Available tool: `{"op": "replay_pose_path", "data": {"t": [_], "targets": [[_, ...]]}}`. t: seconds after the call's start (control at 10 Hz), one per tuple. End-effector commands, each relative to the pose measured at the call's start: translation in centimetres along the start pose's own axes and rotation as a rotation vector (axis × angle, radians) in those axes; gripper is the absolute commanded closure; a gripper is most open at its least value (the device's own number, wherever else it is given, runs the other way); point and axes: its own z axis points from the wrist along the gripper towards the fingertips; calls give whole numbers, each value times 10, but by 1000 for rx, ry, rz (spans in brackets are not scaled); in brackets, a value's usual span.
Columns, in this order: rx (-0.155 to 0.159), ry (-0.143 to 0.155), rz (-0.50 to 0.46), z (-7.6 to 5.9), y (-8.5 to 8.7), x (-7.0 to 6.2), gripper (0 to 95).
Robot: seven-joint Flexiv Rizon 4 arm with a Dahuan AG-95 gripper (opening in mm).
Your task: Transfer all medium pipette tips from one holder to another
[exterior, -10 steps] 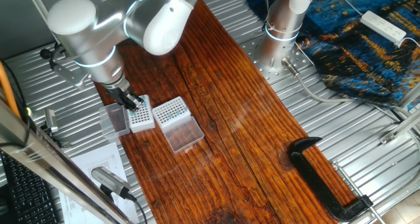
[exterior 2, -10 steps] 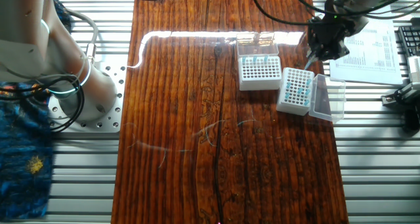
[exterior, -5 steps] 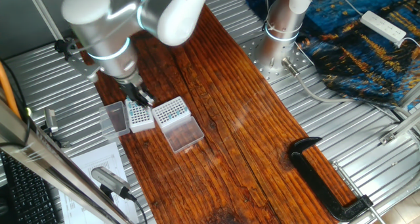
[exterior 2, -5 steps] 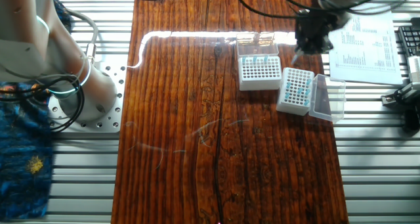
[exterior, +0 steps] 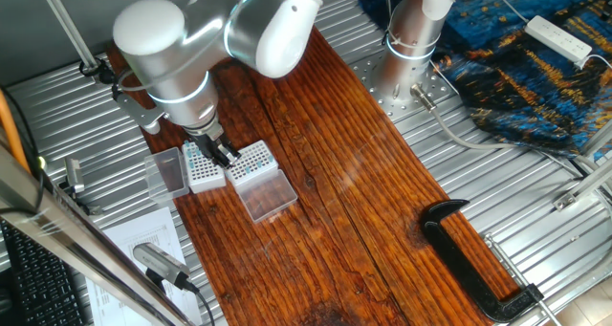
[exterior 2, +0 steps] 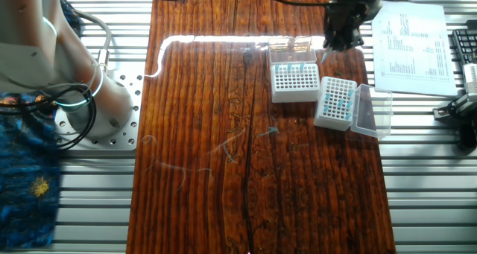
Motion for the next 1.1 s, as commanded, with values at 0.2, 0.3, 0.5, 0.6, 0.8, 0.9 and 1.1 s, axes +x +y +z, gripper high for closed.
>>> {"op": "replay_pose_path", "data": {"t": [0.2,0.3,0.5,0.6,0.8,0.9,1.1], "targets": [[0,-6,-16,3,-2,6,950],[0,-5,-14,3,-2,7,950],[-1,-1,-17,5,-2,9,950],[-1,0,-18,6,-2,10,950],[-1,0,-20,9,-2,13,950],[-1,0,-20,10,-1,14,950],[0,0,-18,12,0,15,950]]}}
